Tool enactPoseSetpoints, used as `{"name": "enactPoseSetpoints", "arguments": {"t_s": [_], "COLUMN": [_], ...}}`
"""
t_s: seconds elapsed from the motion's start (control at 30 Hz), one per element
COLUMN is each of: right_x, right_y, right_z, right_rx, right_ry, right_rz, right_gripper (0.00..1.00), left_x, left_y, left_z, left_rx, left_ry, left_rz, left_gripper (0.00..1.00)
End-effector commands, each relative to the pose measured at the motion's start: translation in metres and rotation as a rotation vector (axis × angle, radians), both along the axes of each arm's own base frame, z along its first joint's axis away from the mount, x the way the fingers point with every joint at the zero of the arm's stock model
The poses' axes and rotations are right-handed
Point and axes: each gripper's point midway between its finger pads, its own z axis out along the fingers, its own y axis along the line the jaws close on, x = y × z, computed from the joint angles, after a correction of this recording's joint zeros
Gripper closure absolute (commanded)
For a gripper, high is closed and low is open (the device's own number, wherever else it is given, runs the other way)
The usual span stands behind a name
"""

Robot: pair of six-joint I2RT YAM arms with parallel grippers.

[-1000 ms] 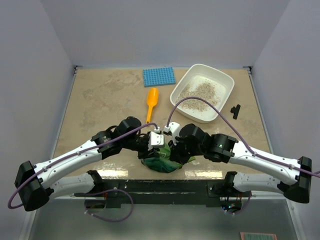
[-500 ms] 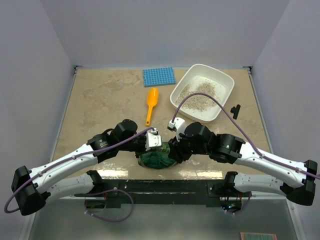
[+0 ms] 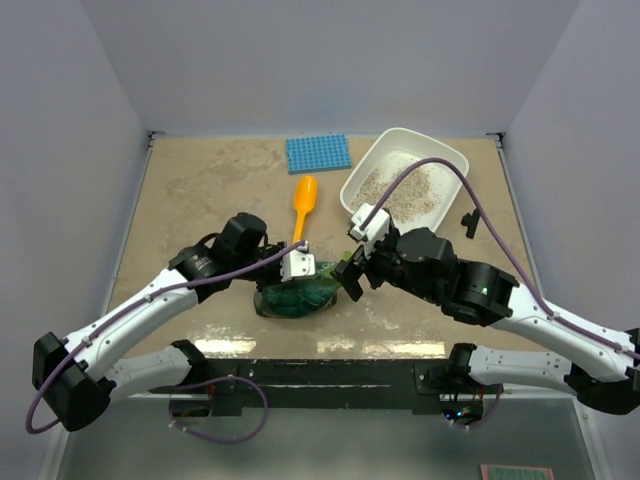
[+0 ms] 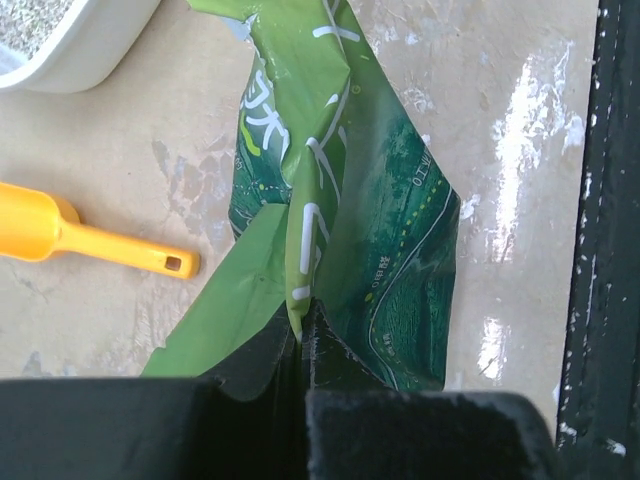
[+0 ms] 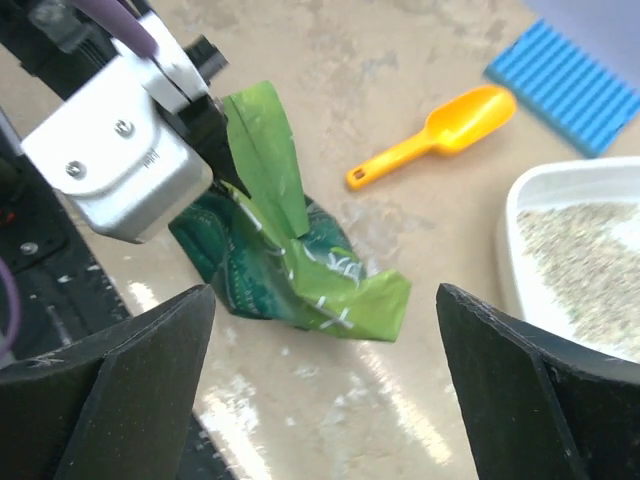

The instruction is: Fill the litter box with clean litter

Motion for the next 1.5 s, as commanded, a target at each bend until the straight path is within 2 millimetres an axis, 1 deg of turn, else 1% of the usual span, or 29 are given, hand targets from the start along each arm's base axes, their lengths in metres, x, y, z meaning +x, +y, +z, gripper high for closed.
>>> {"name": "enactPoseSetpoints", "arguments": {"t_s": [0.0,0.03,0.1,0.13,0.17,0.2,0.27,0.3,0.33,0.4,0.43,0.47,0.57,0.6,0.63,0.7,0.77,0.87,0.9,0.93,1.07,1.1,1.13,1.17,1.23,1.27,1.3,1.37,1.47], "right_x": [0.017,0.021,0.022,0.022,0.020,0.020,0.016,0.015,0.012,0.008,0.006,0.003,0.000,-0.002,-0.004,-0.007,-0.010,-0.010,-0.008,-0.009,-0.009,-0.010,-0.012,-0.020,-0.025,-0.029,-0.031,-0.030,-0.027], "right_y": [-0.020,-0.026,-0.035,-0.039,-0.040,-0.043,-0.049,-0.052,-0.055,-0.060,-0.061,-0.065,-0.068,-0.068,-0.069,-0.065,-0.065,-0.062,-0.059,-0.058,-0.047,-0.044,-0.041,-0.034,-0.028,-0.025,-0.023,-0.022,-0.019], "right_z": [0.044,0.044,0.041,0.041,0.037,0.035,0.036,0.038,0.041,0.042,0.043,0.041,0.041,0.045,0.043,0.044,0.040,0.034,0.031,0.027,0.016,0.015,0.011,0.010,0.000,-0.003,-0.009,-0.026,-0.040], "right_rx": [-0.001,-0.015,-0.045,-0.050,-0.061,-0.067,-0.057,-0.051,-0.042,-0.046,-0.047,-0.058,-0.077,-0.072,-0.087,-0.095,-0.127,-0.170,-0.193,-0.215,-0.308,-0.317,-0.333,-0.329,-0.354,-0.355,-0.367,-0.410,-0.430], "right_ry": [-0.269,-0.283,-0.299,-0.300,-0.292,-0.287,-0.284,-0.283,-0.285,-0.279,-0.278,-0.271,-0.260,-0.262,-0.255,-0.251,-0.249,-0.254,-0.253,-0.250,-0.276,-0.277,-0.271,-0.272,-0.252,-0.240,-0.228,-0.197,-0.188], "right_rz": [-0.011,-0.038,-0.039,-0.039,-0.029,-0.030,-0.028,-0.032,-0.030,-0.022,-0.019,-0.013,0.005,0.012,0.024,0.058,0.091,0.115,0.127,0.143,0.243,0.267,0.296,0.372,0.437,0.471,0.493,0.522,0.544], "right_gripper": [0.02,0.02,0.02,0.02,0.02,0.02,0.02,0.02,0.02,0.02,0.02,0.02,0.03,0.03,0.04,0.04,0.04,0.04,0.04,0.04,0.08,0.08,0.08,0.09,0.11,0.12,0.13,0.16,0.19], "left_x": [0.042,0.052,0.057,0.070,0.075,0.072,0.084,0.079,0.083,0.078,0.082,0.079,0.075,0.070,0.071,0.067,0.063,0.064,0.062,0.060,0.042,0.034,0.032,0.026,0.028,0.024,0.025,0.020,0.019], "left_y": [-0.026,-0.030,-0.037,-0.036,-0.037,-0.042,-0.042,-0.045,-0.045,-0.050,-0.051,-0.052,-0.055,-0.056,-0.055,-0.058,-0.057,-0.058,-0.057,-0.056,-0.051,-0.049,-0.049,-0.046,-0.046,-0.045,-0.046,-0.045,-0.045], "left_z": [0.070,0.076,0.086,0.095,0.103,0.113,0.133,0.138,0.142,0.149,0.152,0.151,0.160,0.168,0.172,0.181,0.172,0.139,0.123,0.117,0.085,0.073,0.067,0.054,0.047,0.040,0.039,0.034,0.030], "left_rx": [-0.078,-0.085,-0.112,-0.127,-0.151,-0.208,-0.273,-0.309,-0.325,-0.364,-0.372,-0.374,-0.401,-0.432,-0.445,-0.490,-0.503,-0.488,-0.482,-0.480,-0.478,-0.472,-0.469,-0.450,-0.448,-0.448,-0.453,-0.464,-0.457], "left_ry": [-0.277,-0.287,-0.309,-0.322,-0.334,-0.332,-0.376,-0.372,-0.374,-0.366,-0.365,-0.344,-0.331,-0.341,-0.335,-0.331,-0.273,-0.180,-0.142,-0.126,-0.028,0.015,0.016,0.067,0.055,0.079,0.070,0.093,0.110], "left_rz": [-0.132,-0.135,-0.188,-0.181,-0.191,-0.237,-0.252,-0.294,-0.304,-0.369,-0.384,-0.402,-0.477,-0.526,-0.541,-0.599,-0.618,-0.613,-0.605,-0.604,-0.612,-0.610,-0.609,-0.577,-0.566,-0.556,-0.557,-0.560,-0.557], "left_gripper": [1.00,1.00,1.00,1.00,1.00,1.00,1.00,1.00,1.00,1.00,1.00,1.00,1.00,1.00,1.00,1.00,1.00,1.00,1.00,1.00,1.00,1.00,1.00,1.00,1.00,1.00,1.00,1.00,1.00]}}
